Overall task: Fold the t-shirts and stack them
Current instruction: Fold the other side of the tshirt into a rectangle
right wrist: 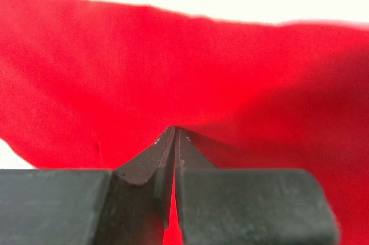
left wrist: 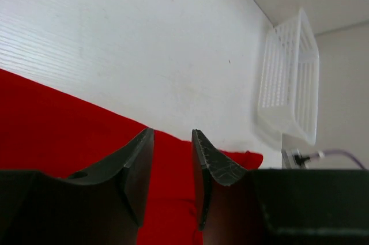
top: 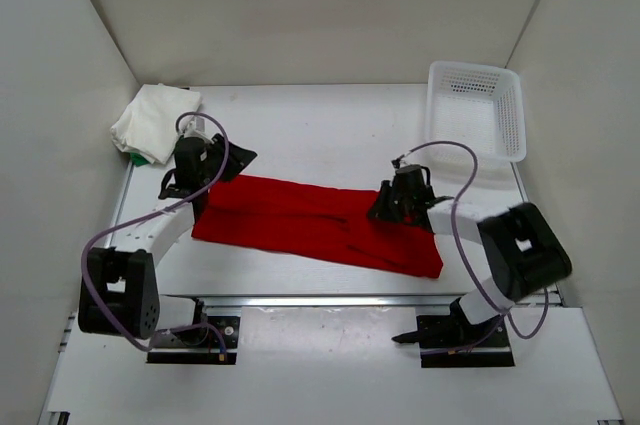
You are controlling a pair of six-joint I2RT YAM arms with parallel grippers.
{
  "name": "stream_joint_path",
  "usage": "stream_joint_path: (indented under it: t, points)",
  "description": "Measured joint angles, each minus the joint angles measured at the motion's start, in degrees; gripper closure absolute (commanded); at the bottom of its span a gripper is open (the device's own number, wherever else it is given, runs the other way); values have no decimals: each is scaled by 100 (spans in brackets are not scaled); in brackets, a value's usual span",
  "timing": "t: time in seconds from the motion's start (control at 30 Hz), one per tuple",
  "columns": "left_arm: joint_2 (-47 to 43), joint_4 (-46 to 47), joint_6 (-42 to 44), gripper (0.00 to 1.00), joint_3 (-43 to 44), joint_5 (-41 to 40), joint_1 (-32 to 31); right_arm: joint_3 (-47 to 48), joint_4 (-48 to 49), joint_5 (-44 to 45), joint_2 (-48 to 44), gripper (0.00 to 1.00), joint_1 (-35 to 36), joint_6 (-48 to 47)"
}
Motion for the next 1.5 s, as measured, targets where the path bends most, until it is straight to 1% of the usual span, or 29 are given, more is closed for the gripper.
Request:
stream_joint_path:
  t: [0.07,0.13,0.23,0.3,0.4,0.47,0.5,0.53,0.57,0.6,0.63,0.7,0.77,0.8,0.83,0.87,0.9,0.93,1.0,1.1,1.23,1.33,1.4,1.5]
  points:
    - [-151,-92,116,56,-39,35,-179,507,81,-188,667,100,26,9]
    - [-289,-245,219,56,-138,111,-302,1246,96,-323,1368,100,44,-46]
    - [-573,-448,330,55,-354,186,-365,2872,-111,-518,2618,100,63,-210]
    - [-780,-601,424,54,-455,188,-365,4400,-509,-647,3580,99,59,-348]
    - [-1001,-787,544,53,-498,177,-382,7195,-1388,-739,5184,99,59,-619]
    - [-1084,-798,579,53,-538,155,-433,9110,-2192,-754,6186,90,59,-787]
    - [-1117,-804,584,54,-581,149,-474,10069,-2597,-772,6616,90,59,-868]
    - [-1134,-820,586,54,-632,149,-511,10762,-2863,-820,6896,89,55,-927]
    - [-1137,-824,603,54,-686,144,-531,10859,-2924,-859,6896,85,52,-990]
    - [-1137,-841,608,55,-743,140,-555,10671,-3132,-896,6640,80,59,-1078]
    - [-1137,-883,619,55,-798,138,-562,10371,-3265,-885,6304,77,81,-1161]
    - [-1137,-1012,647,56,-874,133,-562,9344,-3327,-787,5342,69,129,-1381]
    - [-1139,-1154,695,56,-885,120,-562,8146,-3213,-660,4186,66,260,-1537]
    - [-1150,-1202,715,55,-885,116,-562,7495,-3014,-632,3558,68,369,-1578]
    - [-1174,-1266,734,56,-885,114,-568,6981,-2817,-636,3042,73,481,-1582]
    - [-1198,-1300,761,58,-885,109,-584,6288,-2393,-636,2446,88,599,-1572]
    - [-1224,-1335,796,60,-885,94,-619,5563,-2013,-671,1875,98,728,-1523]
    - [-1246,-1397,844,63,-883,61,-673,5023,-1786,-719,1460,100,846,-1495]
    - [-1255,-1563,977,66,-848,-2,-850,4057,-1237,-835,925,100,999,-1360]
    - [-1239,-1790,1165,67,-763,-79,-1169,2938,-721,-911,837,100,876,-1172]
    - [-1215,-1906,1311,65,-710,-81,-1381,2063,-664,-844,1220,100,396,-1003]
    - [-1193,-1906,1318,64,-710,-79,-1384,1880,-560,-837,1493,100,48,-892]
    - [-1167,-1891,1311,64,-715,-76,-1386,1884,-297,-831,1694,100,-162,-820]
    - [-1145,-1847,1307,64,-723,-74,-1445,2249,-114,-887,2164,100,-426,-671]
